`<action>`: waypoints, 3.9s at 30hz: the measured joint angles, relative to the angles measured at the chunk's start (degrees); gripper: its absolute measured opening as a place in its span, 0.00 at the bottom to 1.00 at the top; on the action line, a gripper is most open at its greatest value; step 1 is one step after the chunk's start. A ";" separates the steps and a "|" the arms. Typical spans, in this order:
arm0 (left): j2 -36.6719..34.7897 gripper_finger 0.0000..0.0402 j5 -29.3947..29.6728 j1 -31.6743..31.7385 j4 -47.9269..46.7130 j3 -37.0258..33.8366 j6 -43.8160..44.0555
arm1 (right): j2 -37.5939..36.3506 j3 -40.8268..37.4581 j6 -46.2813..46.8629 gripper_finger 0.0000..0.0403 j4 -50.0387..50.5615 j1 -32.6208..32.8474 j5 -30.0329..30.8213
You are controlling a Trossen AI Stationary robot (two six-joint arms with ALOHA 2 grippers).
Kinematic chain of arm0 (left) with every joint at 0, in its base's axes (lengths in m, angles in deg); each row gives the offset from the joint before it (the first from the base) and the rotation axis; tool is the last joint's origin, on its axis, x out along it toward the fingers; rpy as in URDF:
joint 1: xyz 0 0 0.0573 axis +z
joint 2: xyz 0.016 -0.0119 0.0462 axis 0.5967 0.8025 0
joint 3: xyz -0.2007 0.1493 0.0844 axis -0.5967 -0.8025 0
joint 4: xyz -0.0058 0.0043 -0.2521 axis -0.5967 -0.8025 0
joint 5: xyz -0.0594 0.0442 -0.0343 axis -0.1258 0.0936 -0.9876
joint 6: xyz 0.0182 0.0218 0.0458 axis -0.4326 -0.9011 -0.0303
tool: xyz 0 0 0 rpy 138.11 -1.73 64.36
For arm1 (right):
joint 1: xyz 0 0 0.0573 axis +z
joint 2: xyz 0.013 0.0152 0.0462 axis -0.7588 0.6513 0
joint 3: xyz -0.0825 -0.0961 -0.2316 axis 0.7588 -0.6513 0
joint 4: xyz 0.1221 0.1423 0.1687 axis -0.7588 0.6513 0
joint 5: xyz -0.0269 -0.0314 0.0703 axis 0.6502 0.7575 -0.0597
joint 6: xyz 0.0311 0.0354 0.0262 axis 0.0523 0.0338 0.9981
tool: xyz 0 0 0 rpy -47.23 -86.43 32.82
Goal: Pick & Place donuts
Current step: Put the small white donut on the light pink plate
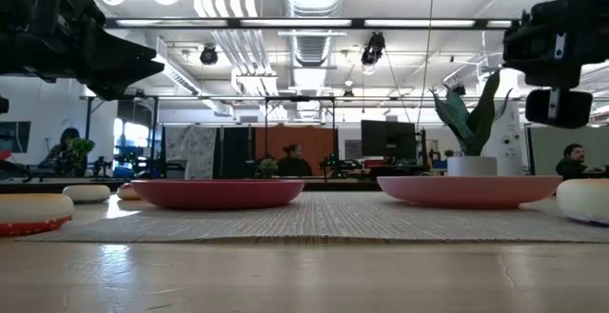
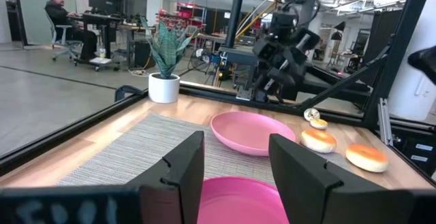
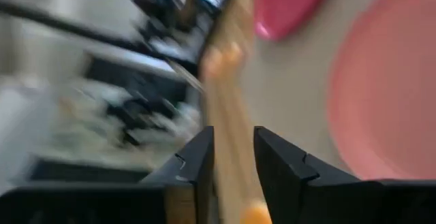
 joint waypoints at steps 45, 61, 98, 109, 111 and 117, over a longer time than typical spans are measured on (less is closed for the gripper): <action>-0.02 0.35 0.02 -0.01 -0.02 0.01 0.00 | 60.82 26.47 -37.55 0.44 56.34 31.35 -13.73; -0.02 0.35 0.00 0.01 -0.01 0.01 0.00 | 52.29 26.40 -30.68 0.44 54.14 32.61 -17.27; -0.01 0.35 -0.04 -0.01 -0.02 0.00 0.00 | 58.07 24.74 -26.66 0.36 48.34 37.43 -19.82; -0.02 0.35 -0.02 0.00 -0.02 0.00 0.00 | 53.42 27.62 -26.41 0.04 48.54 35.89 -16.78; -0.02 0.35 -0.02 0.00 -0.02 0.00 0.00 | 51.01 28.83 -24.58 0.03 48.87 33.91 -13.57; 0.00 0.35 -0.02 0.00 -0.02 0.01 0.00 | 43.86 32.33 -19.37 0.03 48.87 21.53 1.91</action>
